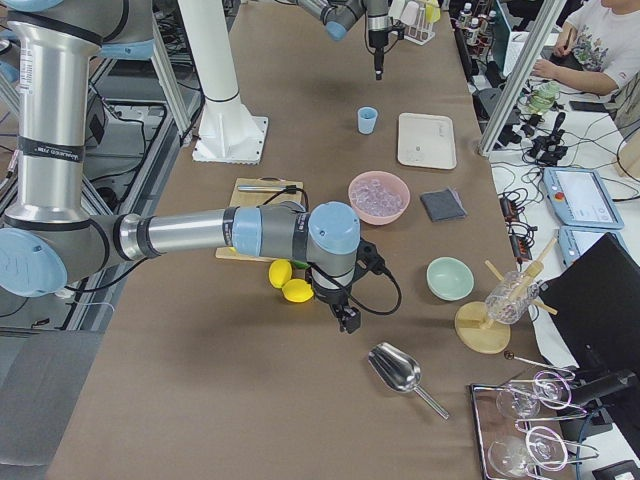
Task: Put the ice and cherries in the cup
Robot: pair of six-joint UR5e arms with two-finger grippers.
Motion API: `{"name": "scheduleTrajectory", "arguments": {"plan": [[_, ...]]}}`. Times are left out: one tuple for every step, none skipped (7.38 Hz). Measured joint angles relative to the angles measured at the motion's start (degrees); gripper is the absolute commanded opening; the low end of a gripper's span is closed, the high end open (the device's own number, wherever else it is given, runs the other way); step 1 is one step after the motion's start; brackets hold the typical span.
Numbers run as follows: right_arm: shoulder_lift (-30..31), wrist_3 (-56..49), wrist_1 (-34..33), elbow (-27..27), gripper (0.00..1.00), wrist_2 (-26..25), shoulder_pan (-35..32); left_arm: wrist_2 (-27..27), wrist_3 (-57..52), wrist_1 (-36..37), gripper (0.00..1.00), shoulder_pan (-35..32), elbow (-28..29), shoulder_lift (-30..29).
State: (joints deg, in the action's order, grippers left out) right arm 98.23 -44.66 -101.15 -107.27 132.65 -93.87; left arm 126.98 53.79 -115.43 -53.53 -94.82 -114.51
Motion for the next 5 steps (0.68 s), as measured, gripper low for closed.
{"name": "scheduleTrajectory", "arguments": {"plan": [[0.01,-0.01,0.01,-0.08,0.98,0.07,0.00,4.63,-6.08,0.21,0.98,-5.94,-1.90,6.61],[0.01,-0.07,0.04,-0.15,0.99,0.08,0.00,9.17,-12.88,0.22,0.98,-12.37,-3.14,13.08],[-0.12,-0.09,0.07,-0.15,0.99,0.05,0.00,13.85,-20.95,0.34,0.98,-19.01,-3.49,19.11],[-0.35,-0.02,0.08,-0.05,0.99,-0.01,-0.05,17.19,-27.24,0.51,0.98,-24.37,-3.44,23.53],[-0.52,0.07,0.08,0.01,0.99,-0.09,-0.16,18.63,-30.62,0.62,0.98,-27.54,-3.26,25.96]]}}
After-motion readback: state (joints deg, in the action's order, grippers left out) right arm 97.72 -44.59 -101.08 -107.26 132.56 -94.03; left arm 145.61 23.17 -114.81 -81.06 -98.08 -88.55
